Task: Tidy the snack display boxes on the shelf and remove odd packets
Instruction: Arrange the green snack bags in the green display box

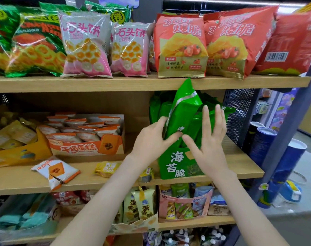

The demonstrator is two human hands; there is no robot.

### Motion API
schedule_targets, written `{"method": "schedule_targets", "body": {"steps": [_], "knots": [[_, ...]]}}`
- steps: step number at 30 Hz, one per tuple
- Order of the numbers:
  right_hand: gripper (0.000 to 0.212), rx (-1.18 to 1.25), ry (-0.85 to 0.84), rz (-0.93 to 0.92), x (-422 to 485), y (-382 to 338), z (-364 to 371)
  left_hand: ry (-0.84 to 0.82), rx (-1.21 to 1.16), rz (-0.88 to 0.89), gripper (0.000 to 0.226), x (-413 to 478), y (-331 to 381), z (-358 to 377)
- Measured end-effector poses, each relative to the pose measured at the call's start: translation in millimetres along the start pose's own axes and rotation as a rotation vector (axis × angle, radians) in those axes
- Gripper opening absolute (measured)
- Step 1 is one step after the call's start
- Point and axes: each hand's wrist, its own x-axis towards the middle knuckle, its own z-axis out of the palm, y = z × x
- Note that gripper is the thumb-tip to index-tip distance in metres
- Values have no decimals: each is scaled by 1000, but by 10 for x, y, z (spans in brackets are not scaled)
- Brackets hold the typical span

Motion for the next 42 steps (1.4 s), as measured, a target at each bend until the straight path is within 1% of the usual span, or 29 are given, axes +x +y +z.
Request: {"method": "schedule_targets", "body": {"steps": [2, 5, 8, 11, 12, 14, 15, 17, 19, 21, 23, 25, 26, 29, 31, 33, 34, 36, 37, 39, 41, 42], "knots": [[77, 50, -20, -28, 7, -83, 33, 4, 40, 13, 47, -17, -8, 14], [83, 147, -53, -8, 10, -199, 106, -22, 97, 21, 39, -62, -21, 30], [92, 197, -12, 20, 20, -275, 169, -31, 133, 28, 37, -81, -18, 27], [88, 211, 46, 55, 48, -340, 221, -54, 180, 38, 40, -78, 6, -5], [85, 218, 59, 68, 54, -371, 237, -73, 169, 37, 38, -78, 2, -9], [80, 246, 71, 102, 60, -424, 267, -114, 64, 33, 21, -87, -26, -6], [77, 257, 82, 120, 64, -445, 265, -135, 12, 31, 18, -96, -46, 1], [75, 267, 110, 148, 67, -444, 235, -170, -63, 69, 22, -124, -92, 36], [78, 306, 127, 202, 62, -422, 150, -200, -74, 127, 39, -156, -118, 89], [93, 338, 94, 307, 69, -347, 43, -214, -72, 133, 53, -182, -95, 139], [105, 346, 22, 399, 96, -231, -70, -208, -98, 132, 55, -184, -56, 210], [117, 350, -69, 475, 131, -96, -192, -182, -129, 140, 54, -171, -20, 303], [120, 356, -105, 508, 149, -28, -245, -149, -140, 134, 53, -166, -5, 351], [121, 369, -194, 558, 160, 74, -343, 78, -109, 102, 51, -124, -15, 488], [121, 335, -232, 540, 141, 57, -352, 207, -107, 83, 49, -64, -22, 540], [119, 268, -245, 481, 108, 19, -325, 232, -180, 110, 49, -36, 40, 527], [115, 228, -239, 444, 96, 12, -304, 202, -236, 135, 49, -37, 104, 500], [101, 127, -205, 347, 77, -22, -287, 63, -329, 191, 51, -54, 235, 440], [99, 86, -190, 291, 64, -22, -284, -28, -363, 208, 53, -58, 277, 413], [103, 29, -167, 231, 36, 28, -287, -168, -415, 201, 57, -55, 307, 351], [99, 40, -163, 214, 2, 81, -303, -211, -405, 205, 60, -38, 291, 314], [95, 77, -125, 172, -4, 93, -314, -214, -391, 211, 62, -31, 282, 306]]}}
